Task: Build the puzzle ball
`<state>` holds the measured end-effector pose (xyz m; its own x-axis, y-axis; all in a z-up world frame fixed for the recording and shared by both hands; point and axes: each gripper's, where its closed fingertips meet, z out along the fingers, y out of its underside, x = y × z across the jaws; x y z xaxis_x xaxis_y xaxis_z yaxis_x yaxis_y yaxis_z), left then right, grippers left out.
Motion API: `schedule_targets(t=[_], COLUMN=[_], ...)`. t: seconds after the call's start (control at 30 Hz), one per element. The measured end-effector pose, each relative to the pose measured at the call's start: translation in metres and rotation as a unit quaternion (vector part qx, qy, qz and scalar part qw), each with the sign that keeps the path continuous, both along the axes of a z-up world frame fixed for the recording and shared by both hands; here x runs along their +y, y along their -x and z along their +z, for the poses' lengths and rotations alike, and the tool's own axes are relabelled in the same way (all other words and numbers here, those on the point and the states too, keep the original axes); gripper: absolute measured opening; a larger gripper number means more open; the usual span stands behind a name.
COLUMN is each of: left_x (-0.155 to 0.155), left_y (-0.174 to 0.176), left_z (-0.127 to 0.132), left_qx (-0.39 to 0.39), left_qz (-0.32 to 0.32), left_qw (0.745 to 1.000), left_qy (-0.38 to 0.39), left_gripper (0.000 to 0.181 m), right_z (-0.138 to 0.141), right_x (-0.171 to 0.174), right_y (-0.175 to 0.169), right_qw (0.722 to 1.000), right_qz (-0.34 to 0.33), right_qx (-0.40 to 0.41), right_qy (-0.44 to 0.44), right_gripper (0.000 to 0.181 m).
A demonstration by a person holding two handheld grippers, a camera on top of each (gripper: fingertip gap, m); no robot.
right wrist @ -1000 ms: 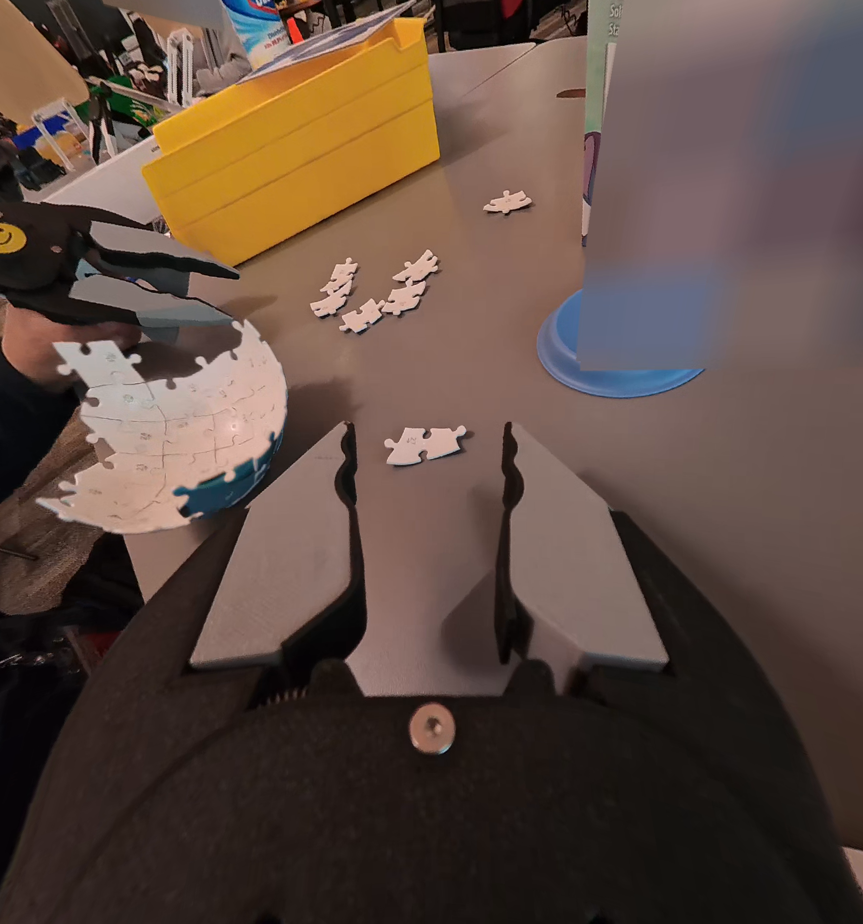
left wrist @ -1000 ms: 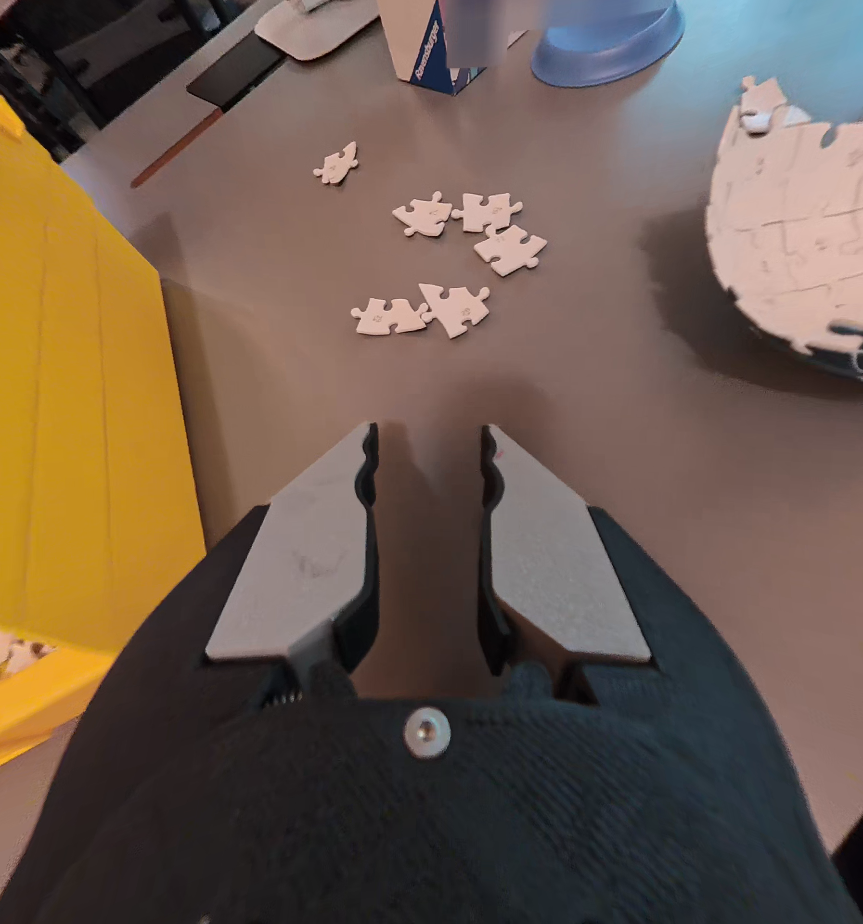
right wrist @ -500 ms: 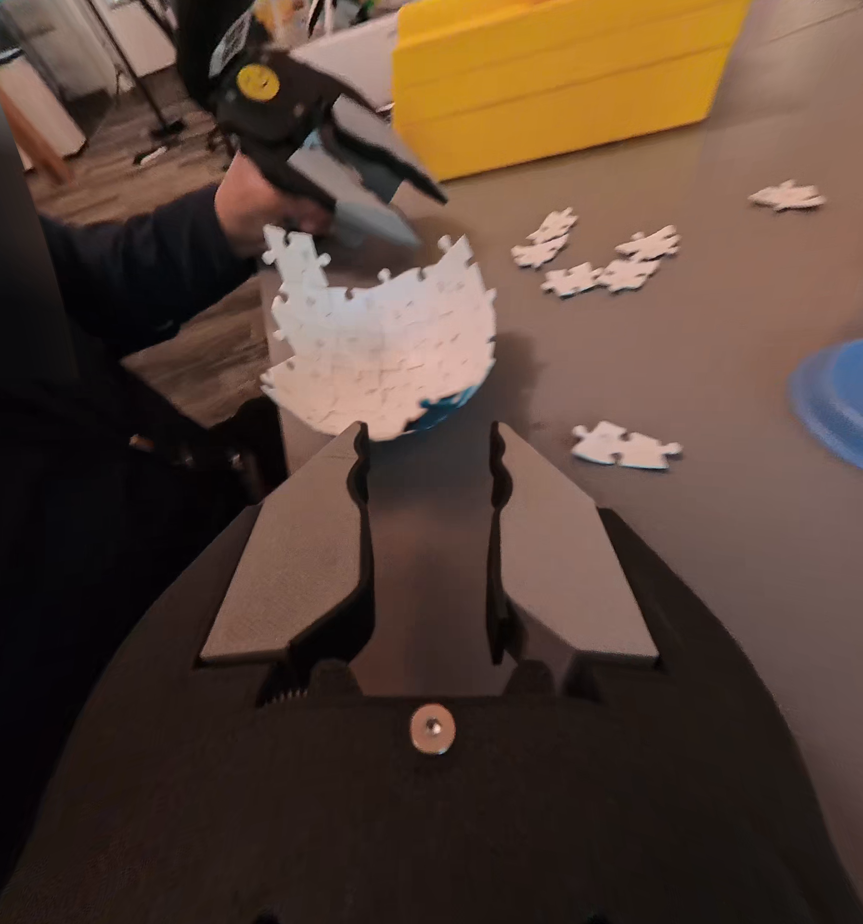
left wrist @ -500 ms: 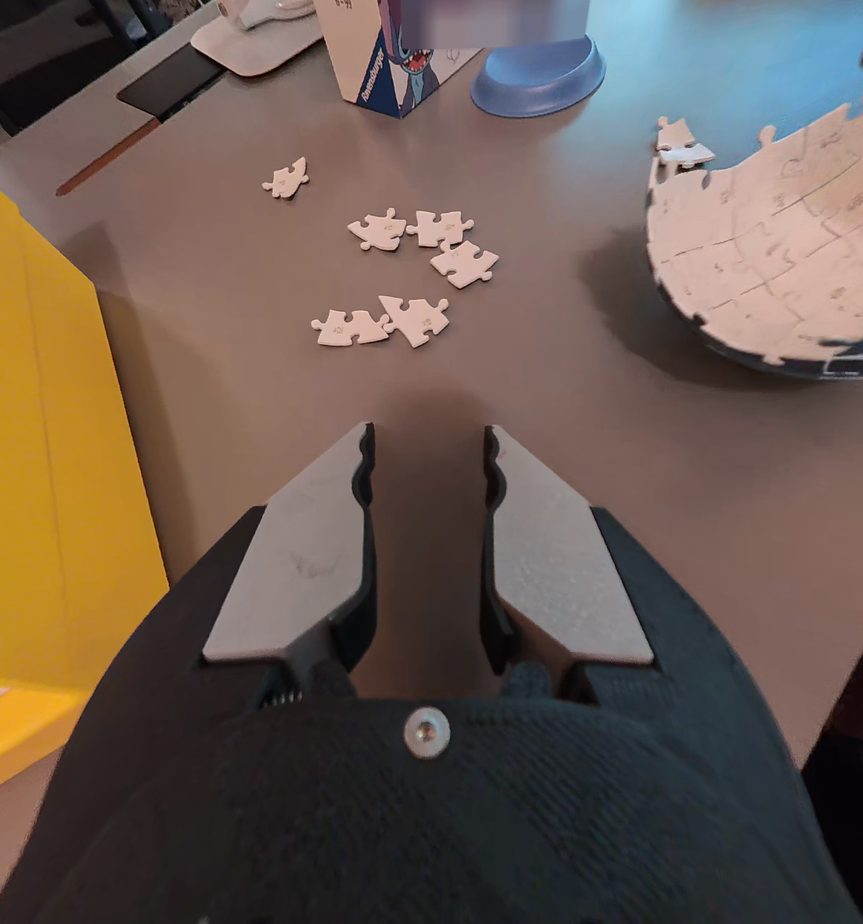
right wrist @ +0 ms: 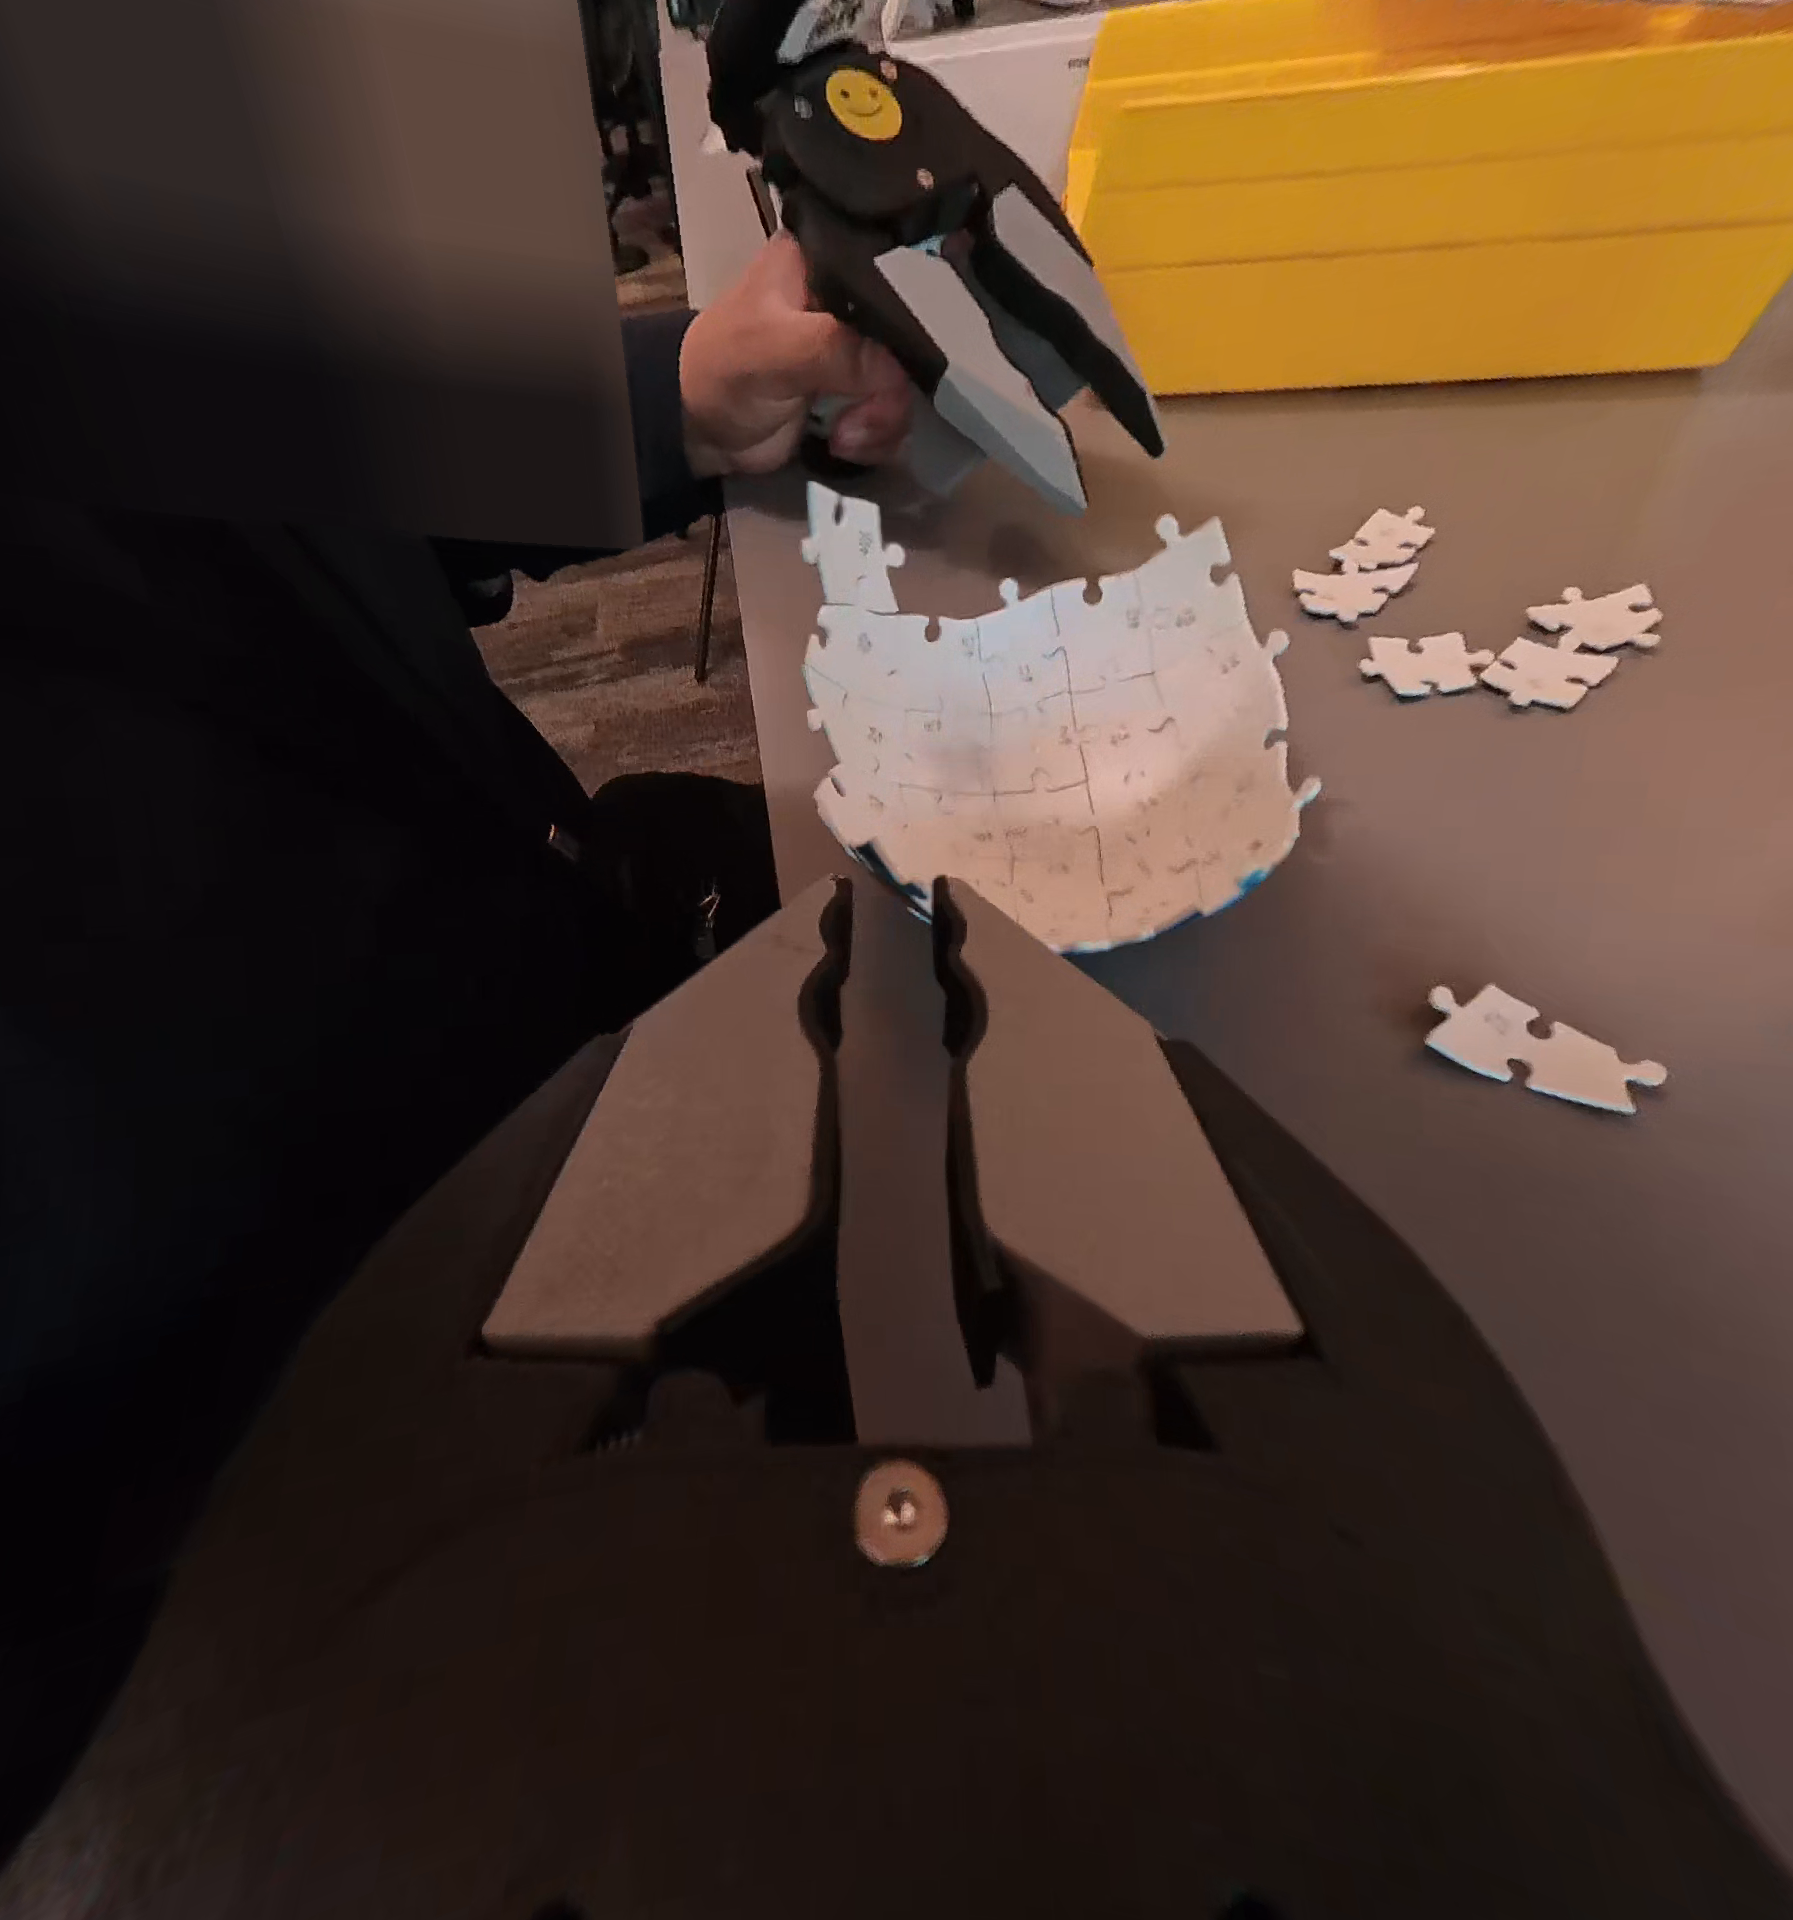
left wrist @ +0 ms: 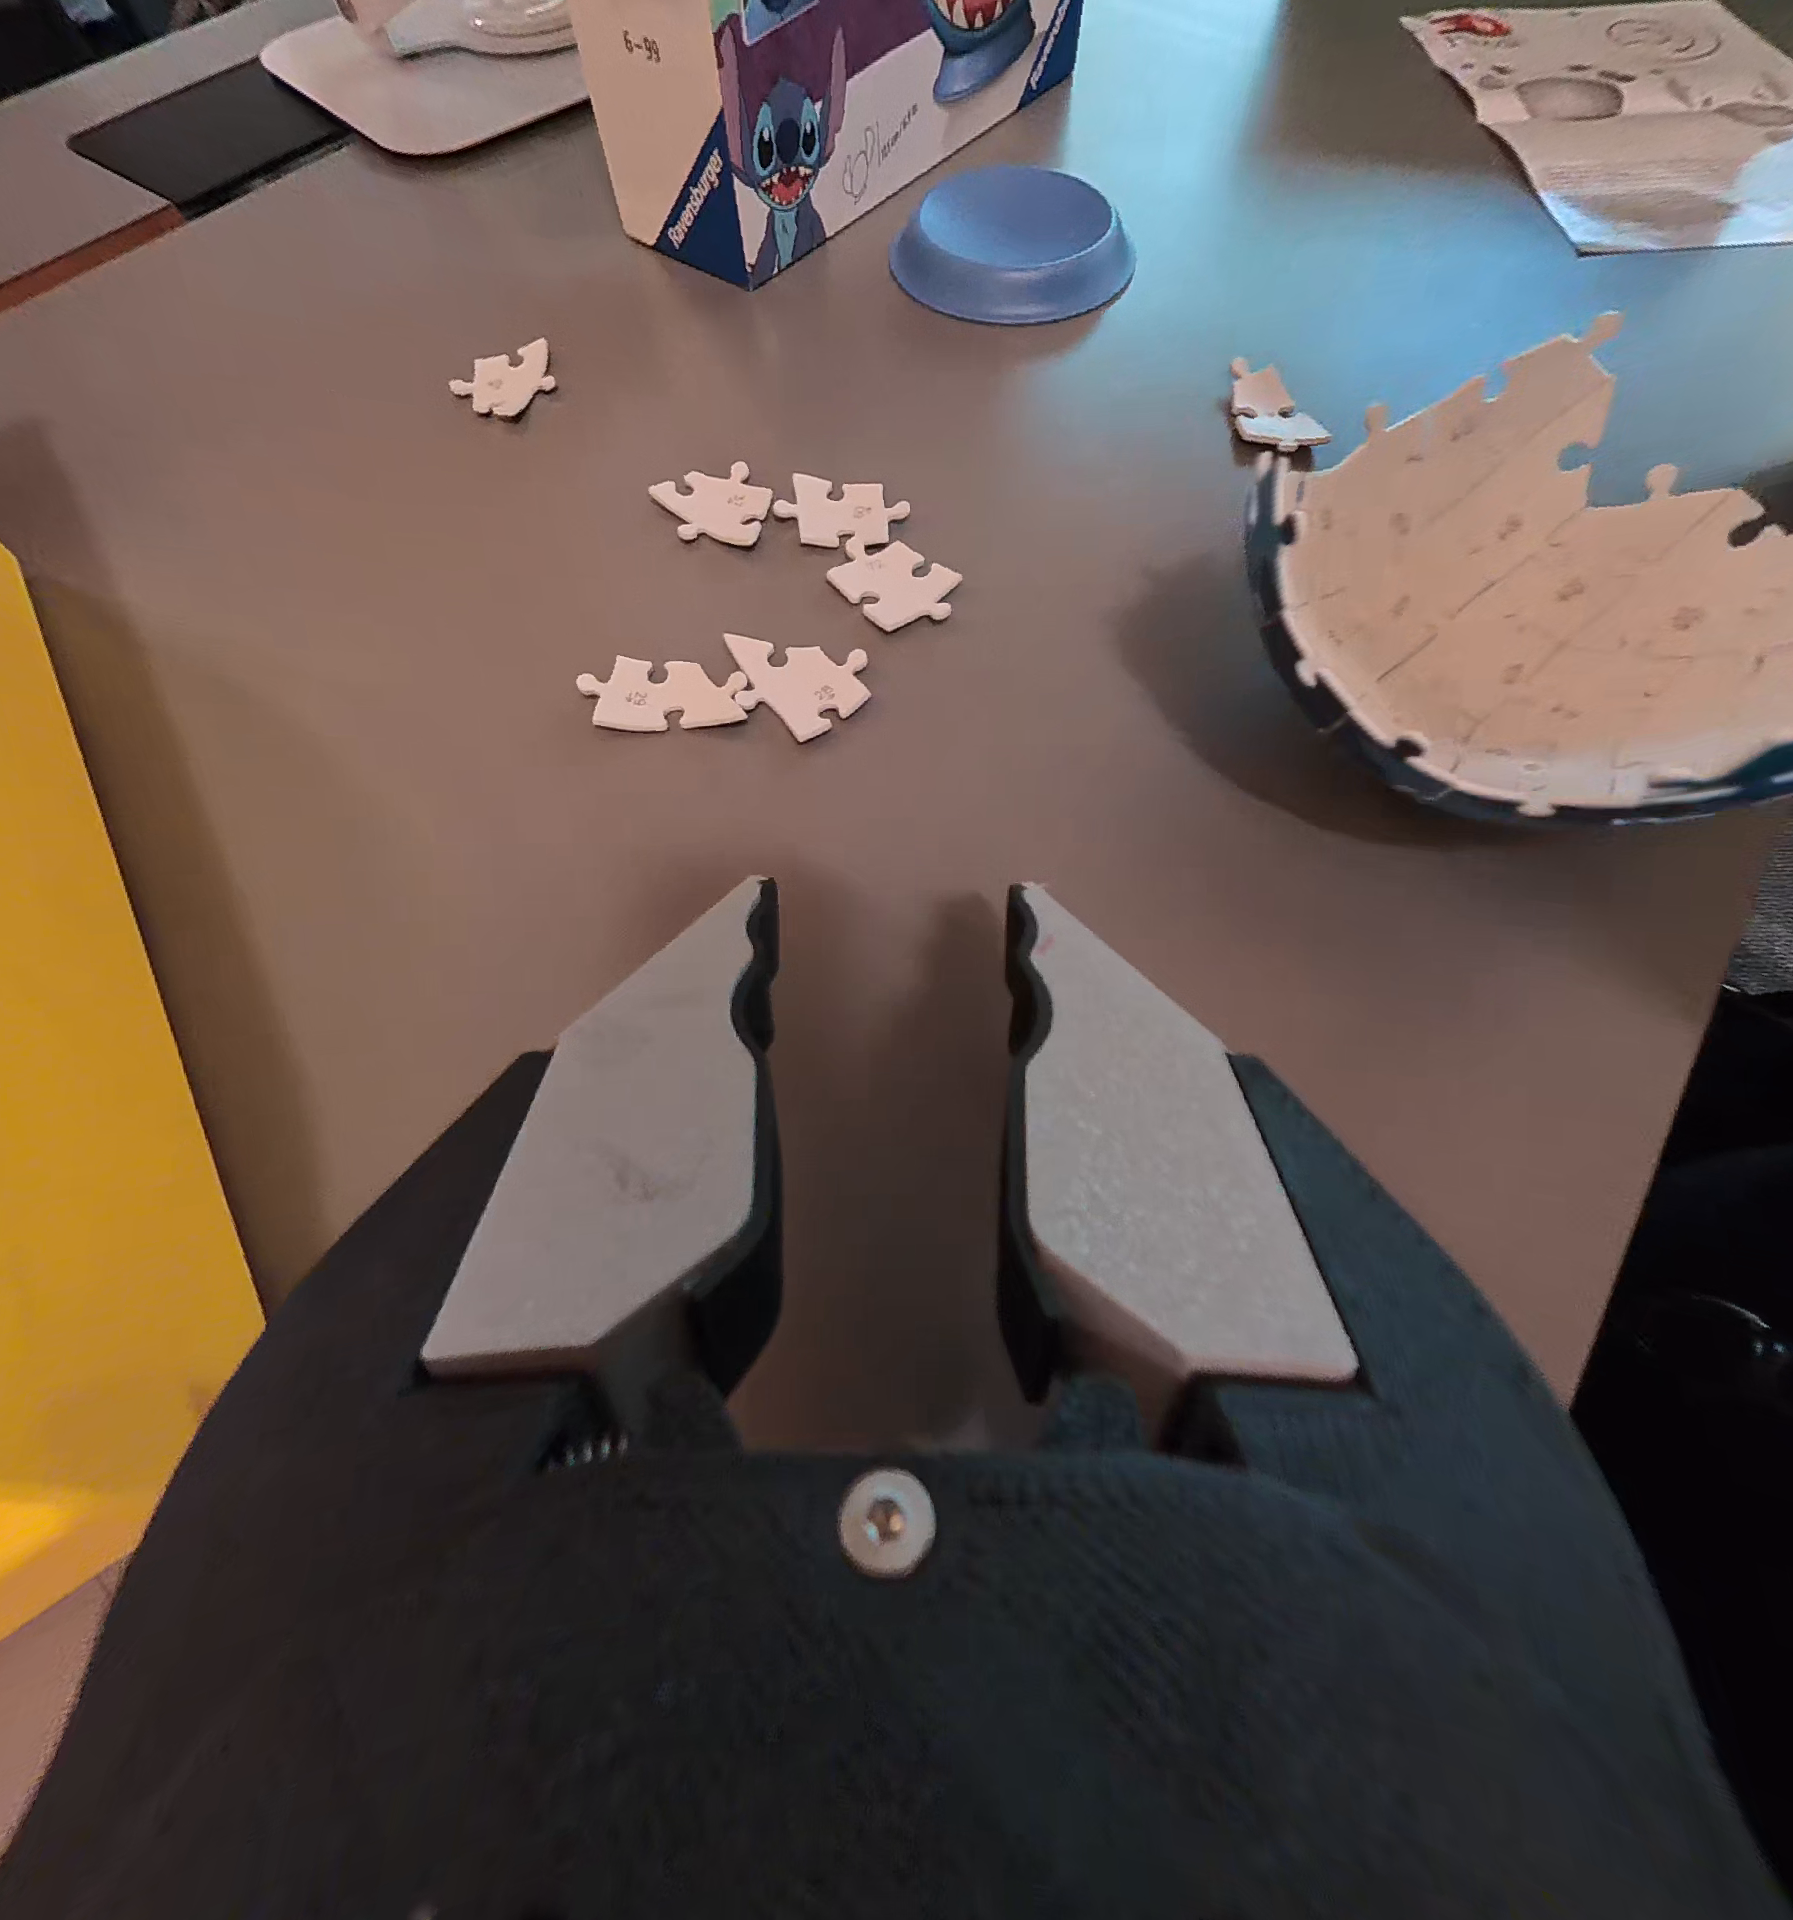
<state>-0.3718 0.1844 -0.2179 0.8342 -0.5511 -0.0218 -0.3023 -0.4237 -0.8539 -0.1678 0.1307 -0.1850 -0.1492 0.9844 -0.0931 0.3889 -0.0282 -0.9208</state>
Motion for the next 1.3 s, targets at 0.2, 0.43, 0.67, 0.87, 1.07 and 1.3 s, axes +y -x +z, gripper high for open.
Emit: schedule_targets(t=[0.2, 0.43, 0.67, 0.87, 1.07, 1.3], left_x=[-0.001, -0.001, -0.001, -0.001, -0.002, -0.027], left_y=[0.0, 0.0, 0.0, 0.001, 0.004, -0.017], left_z=[0.002, 0.002, 0.003, 0.004, 0.007, 0.029], left_qx=[-0.013, -0.015, -0.015, -0.026, -0.05, -0.177], left_qz=[-0.003, -0.003, -0.003, -0.004, 0.002, -0.068], left_qw=[1.0, 1.0, 1.0, 1.0, 0.999, 0.982], left_qy=[-0.001, 0.0, -0.002, 0.001, 0.006, 0.015], left_gripper=[0.042, 0.042, 0.042, 0.042, 0.043, 0.037], right_z=[-0.01, -0.011, -0.009, -0.001, 0.009, 0.002], right_x=[-0.002, -0.011, -0.02, -0.027, -0.015, 0.066], right_y=[0.007, 0.013, 0.021, 0.02, 0.005, -0.033], right_qw=[1.0, 0.999, 0.999, 0.999, 1.0, 0.988], right_qz=[0.006, 0.017, 0.028, 0.026, -0.003, -0.143], right_qx=[-0.008, -0.014, -0.009, -0.009, -0.009, -0.056], right_qy=[0.025, 0.032, 0.038, 0.022, -0.01, 0.011], right_gripper=[0.018, 0.015, 0.019, 0.021, 0.022, 0.04])
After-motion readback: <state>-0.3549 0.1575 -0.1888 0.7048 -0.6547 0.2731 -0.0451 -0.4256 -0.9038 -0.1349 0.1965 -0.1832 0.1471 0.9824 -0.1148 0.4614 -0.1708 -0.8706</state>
